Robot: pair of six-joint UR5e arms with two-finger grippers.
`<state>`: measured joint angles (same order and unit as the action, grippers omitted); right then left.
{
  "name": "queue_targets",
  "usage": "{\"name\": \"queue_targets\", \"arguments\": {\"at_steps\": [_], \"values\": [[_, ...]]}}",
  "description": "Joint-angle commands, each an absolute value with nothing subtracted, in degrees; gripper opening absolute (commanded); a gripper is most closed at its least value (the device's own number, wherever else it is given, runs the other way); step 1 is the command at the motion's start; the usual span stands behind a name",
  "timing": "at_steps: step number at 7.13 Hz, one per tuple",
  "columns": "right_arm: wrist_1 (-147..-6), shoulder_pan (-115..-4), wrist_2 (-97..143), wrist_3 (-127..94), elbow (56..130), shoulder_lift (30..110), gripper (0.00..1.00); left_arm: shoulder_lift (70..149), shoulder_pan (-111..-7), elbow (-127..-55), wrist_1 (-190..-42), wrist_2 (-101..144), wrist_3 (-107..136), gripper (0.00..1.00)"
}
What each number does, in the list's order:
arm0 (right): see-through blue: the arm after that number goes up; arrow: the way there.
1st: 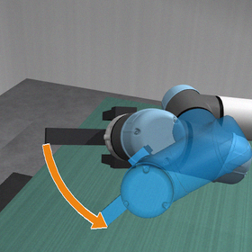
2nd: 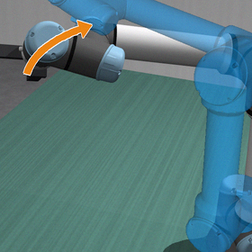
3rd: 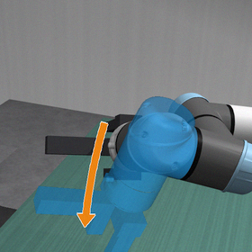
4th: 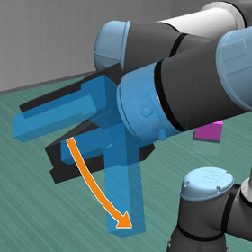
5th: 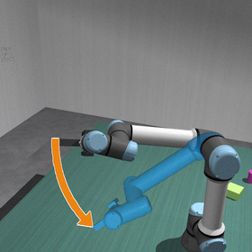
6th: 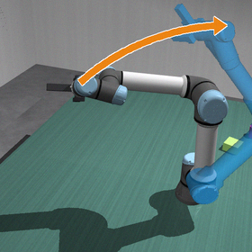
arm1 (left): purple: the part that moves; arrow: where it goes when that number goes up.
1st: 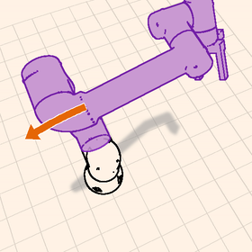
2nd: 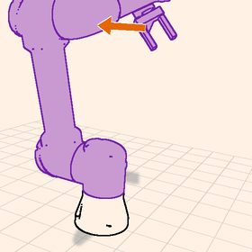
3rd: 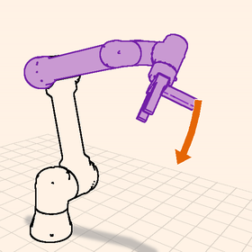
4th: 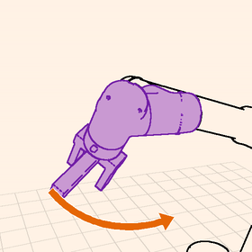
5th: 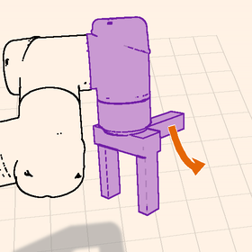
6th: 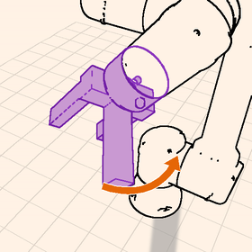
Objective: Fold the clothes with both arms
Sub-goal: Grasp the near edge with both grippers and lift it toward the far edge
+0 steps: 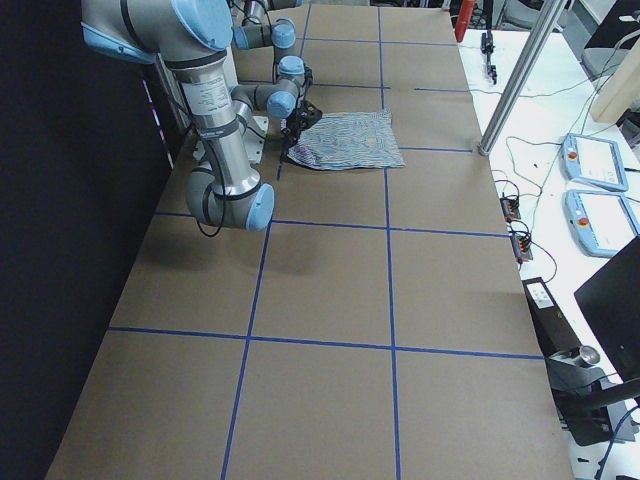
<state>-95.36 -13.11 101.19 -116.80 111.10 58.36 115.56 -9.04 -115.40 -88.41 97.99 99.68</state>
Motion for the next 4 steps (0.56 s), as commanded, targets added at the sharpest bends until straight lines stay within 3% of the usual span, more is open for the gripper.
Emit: {"name": "queue_targets", "arguments": {"at_steps": [1, 4], "values": [[-95.3, -12.7, 100.7, -116.2, 111.6, 57.8, 0.0, 116.1, -9.8, -115.8, -88.0, 98.1, 99.7, 0.0], [-88.6, -21.7, 100.2, -110.2, 108.4, 57.6, 0.0, 117.2, -20.6, -116.0, -88.7, 98.3, 91.6, 0.0]]}}
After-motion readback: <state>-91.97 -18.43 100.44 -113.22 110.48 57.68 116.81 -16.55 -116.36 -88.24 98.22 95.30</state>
